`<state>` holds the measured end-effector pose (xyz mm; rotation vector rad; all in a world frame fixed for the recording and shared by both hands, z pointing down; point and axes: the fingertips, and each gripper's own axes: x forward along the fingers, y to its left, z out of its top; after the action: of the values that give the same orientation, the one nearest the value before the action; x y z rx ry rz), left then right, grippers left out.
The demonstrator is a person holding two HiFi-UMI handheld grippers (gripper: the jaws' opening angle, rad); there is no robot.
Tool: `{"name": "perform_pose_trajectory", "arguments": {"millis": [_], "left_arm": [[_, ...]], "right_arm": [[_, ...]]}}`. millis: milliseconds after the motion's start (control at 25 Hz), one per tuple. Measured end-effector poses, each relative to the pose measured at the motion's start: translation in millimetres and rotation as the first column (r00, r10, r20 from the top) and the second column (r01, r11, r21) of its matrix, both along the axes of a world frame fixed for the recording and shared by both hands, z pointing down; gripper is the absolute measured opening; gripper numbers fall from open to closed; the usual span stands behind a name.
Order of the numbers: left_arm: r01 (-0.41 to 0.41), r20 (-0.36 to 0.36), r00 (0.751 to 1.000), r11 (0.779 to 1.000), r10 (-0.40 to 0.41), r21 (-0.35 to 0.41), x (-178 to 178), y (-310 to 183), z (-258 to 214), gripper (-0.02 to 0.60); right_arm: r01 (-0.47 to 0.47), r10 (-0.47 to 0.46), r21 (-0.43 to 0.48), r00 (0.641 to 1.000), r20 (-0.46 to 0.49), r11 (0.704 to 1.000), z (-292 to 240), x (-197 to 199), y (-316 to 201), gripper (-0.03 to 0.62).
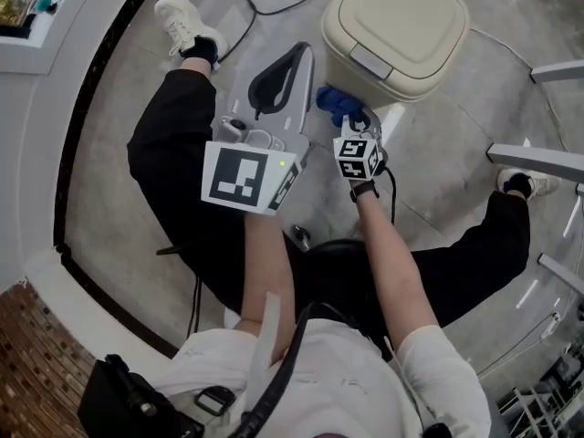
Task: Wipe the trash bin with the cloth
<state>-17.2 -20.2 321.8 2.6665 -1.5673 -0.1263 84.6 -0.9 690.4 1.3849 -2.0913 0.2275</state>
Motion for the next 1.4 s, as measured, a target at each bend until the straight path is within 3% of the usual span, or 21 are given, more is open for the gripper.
{"name": "perform_pose_trajectory", "arguments": {"millis": [200,360,480,600,720,800,840,880,1040,1160,1280,1400], "left_arm": [[0.037,0.018,0.999,0.999,-0.037,-0.019,-1,9,10,0.0],[0.102,-0.005,0.995,0.995,-0.102,-0.014,-9,23,5,0.001],[0.145,-0.029,0.989,0.989,-0.145,-0.004,-8,35,-2,0.001],[0.174,-0.041,0.984,0.985,-0.173,0.012,-2,46,-9,0.0],[0.192,-0.045,0.981,0.981,-0.191,0.03,5,55,-17,0.001],[0.202,-0.046,0.979,0.979,-0.2,0.039,10,60,-20,0.0],[0.209,-0.048,0.977,0.977,-0.207,0.041,12,62,-21,0.001],[0.217,-0.052,0.975,0.975,-0.215,0.042,14,64,-22,0.0],[0.253,-0.06,0.966,0.967,-0.25,0.044,22,70,-23,0.0],[0.267,-0.061,0.963,0.963,-0.264,0.041,31,70,-20,0.0],[0.283,-0.06,0.958,0.959,-0.281,0.024,35,68,-10,0.0],[0.308,-0.058,0.949,0.951,-0.308,-0.009,37,66,6,0.0]], "right_arm": [[-0.03,0.035,-0.129,0.999,0.035,0.991,38,17,6,0.038],[0.006,0.015,-0.143,0.99,0.144,0.99,7,31,23,0.038],[0.07,-0.063,-0.023,0.971,0.229,0.997,-62,31,32,0.038],[0.125,-0.172,0.158,0.929,0.328,0.979,-151,29,36,0.038],[0.193,-0.323,0.311,0.834,0.448,0.931,-235,28,44,0.038],[0.196,-0.401,0.409,0.76,0.511,0.891,-285,36,45,0.038],[0.182,-0.419,0.444,0.743,0.523,0.877,-305,42,41,0.038],[0.171,-0.422,0.464,0.746,0.516,0.869,-318,46,36,0.038],[0.222,-0.388,0.417,0.843,0.371,0.881,-292,49,17,0.038],[0.289,-0.413,0.38,0.86,0.299,0.878,-242,49,24,0.037],[0.311,-0.373,0.267,0.9,0.224,0.912,-173,55,19,0.037],[0.369,-0.39,0.141,0.905,0.17,0.919,-98,53,16,0.037]]}}
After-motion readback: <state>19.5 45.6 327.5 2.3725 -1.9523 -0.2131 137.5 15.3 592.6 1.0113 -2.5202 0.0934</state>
